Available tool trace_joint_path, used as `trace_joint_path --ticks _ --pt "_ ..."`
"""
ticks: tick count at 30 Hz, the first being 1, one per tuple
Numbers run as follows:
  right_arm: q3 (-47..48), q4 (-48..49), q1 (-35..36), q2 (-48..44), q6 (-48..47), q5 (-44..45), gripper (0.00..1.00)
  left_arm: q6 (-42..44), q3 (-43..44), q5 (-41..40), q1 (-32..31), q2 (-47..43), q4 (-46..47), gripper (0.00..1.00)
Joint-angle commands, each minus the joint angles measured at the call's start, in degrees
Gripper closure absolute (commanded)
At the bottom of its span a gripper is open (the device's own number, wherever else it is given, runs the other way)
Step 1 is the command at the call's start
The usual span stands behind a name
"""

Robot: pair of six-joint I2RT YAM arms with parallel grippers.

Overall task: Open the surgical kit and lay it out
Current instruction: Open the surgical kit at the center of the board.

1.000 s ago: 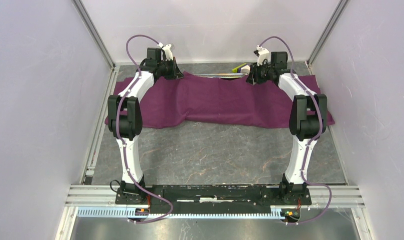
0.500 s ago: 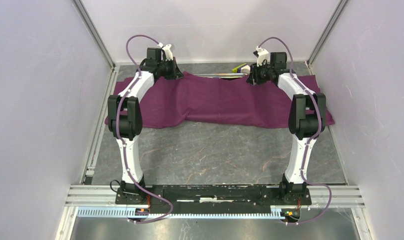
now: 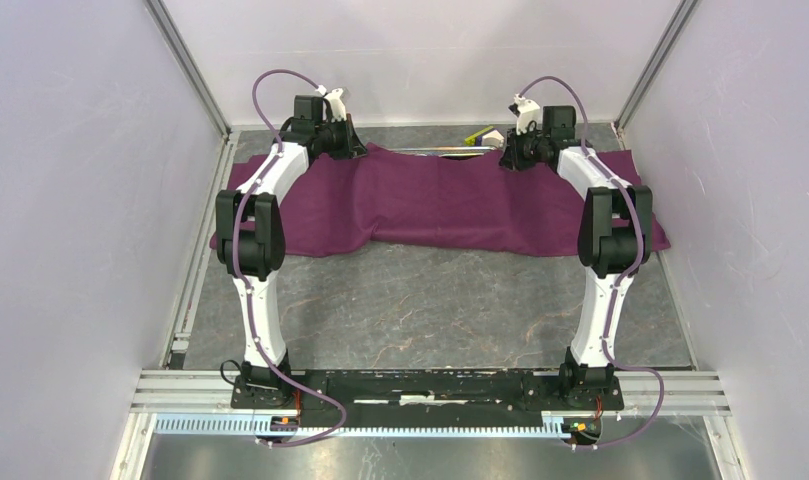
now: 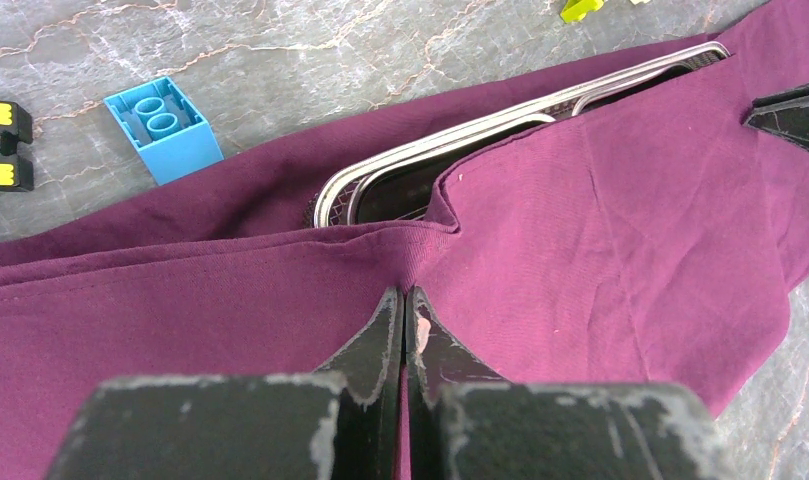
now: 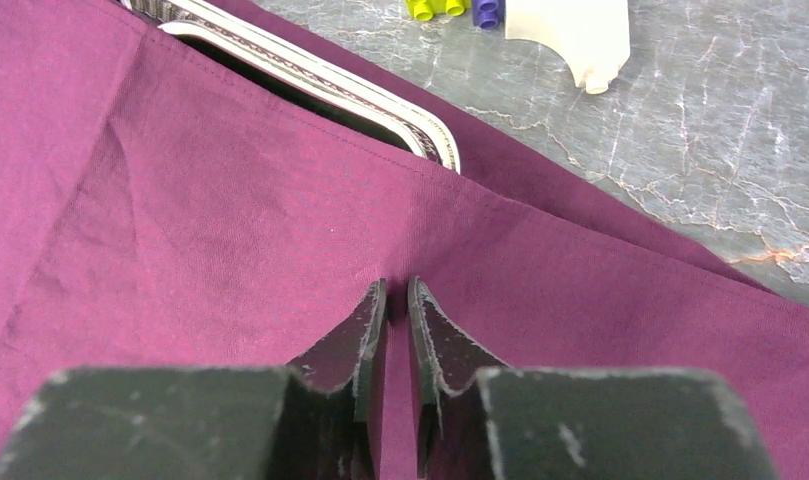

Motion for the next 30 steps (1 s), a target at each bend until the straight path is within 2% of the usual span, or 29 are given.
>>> trace_joint_path --ticks 1,5,19,25,30 --pt "1.7 0.6 0.2 -0.6 -0.1 -1.2 0.87 2.7 1.2 2.1 -0.5 -2.7 1.0 0.98" --pt "1.8 0.5 0.3 -1.2 -0.1 -1.1 1.0 2.7 1.0 2.2 -0.5 -2.9 1.0 0.98" --pt "1.5 0.3 0.2 -7.8 -0.9 -1.3 1.0 4.5 2.2 3.4 -0.5 -4.9 -0.6 0.98" --pt "-1.7 0.8 0.1 -13.0 -2.4 -1.2 1.0 5.8 2.7 5.3 -0.5 -7.0 -3.1 0.98" --pt "-7.3 0.5 0.2 -17.8 -5.1 -1.4 1.0 10.2 -0.1 6.8 -0.6 -10.9 -6.8 0.98"
